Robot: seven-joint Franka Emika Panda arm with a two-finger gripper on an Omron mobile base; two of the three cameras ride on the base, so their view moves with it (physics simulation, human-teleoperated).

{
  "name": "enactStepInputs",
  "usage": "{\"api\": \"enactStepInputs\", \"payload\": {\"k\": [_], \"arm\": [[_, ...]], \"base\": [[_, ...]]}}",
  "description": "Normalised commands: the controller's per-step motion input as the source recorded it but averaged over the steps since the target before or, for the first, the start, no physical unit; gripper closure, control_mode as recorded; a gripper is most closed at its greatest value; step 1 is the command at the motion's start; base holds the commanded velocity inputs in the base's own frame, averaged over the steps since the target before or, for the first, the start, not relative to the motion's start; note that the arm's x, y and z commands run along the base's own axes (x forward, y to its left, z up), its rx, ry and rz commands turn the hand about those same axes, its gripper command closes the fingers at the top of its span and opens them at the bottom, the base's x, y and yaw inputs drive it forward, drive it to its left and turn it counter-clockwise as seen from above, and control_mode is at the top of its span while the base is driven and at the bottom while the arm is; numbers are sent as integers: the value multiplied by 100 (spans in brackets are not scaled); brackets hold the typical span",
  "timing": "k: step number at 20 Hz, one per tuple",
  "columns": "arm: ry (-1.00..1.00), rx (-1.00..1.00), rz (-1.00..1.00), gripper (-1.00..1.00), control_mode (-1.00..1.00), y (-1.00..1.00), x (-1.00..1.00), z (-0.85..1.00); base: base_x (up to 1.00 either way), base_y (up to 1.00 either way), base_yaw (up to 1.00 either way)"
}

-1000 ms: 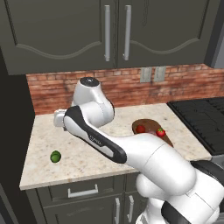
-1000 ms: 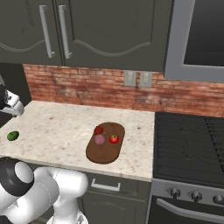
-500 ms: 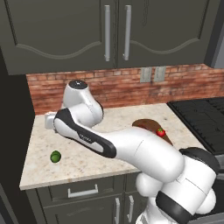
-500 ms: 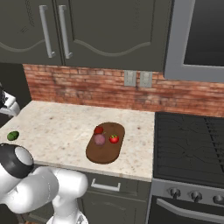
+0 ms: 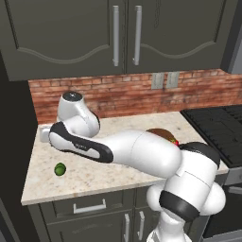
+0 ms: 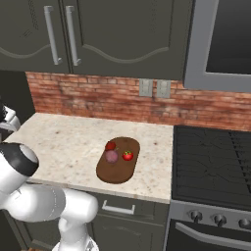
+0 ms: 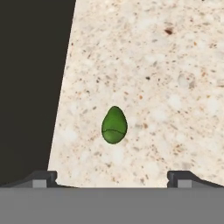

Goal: Place the avocado, onion, tomato, and bell pepper on the cutting board.

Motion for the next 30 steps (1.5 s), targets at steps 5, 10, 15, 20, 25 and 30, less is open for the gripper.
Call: {"api": "enactStepInputs", "payload": {"k": [5, 10, 15, 20, 25, 30], "arm": [[3, 0, 0, -100, -100, 18, 17, -21], [2, 0, 0, -100, -100, 3, 0, -19], [1, 0, 0, -100, -100, 0, 0, -17], [0, 0, 0, -100, -100, 0, 0, -15], [1, 0, 0, -100, -100, 0, 0, -16], [3, 0, 0, -100, -100, 0, 2, -16]], "base": [[0, 0, 0], [0, 0, 0], [0, 0, 0], [0, 0, 0], [0, 0, 0], [0, 0, 0]]}}
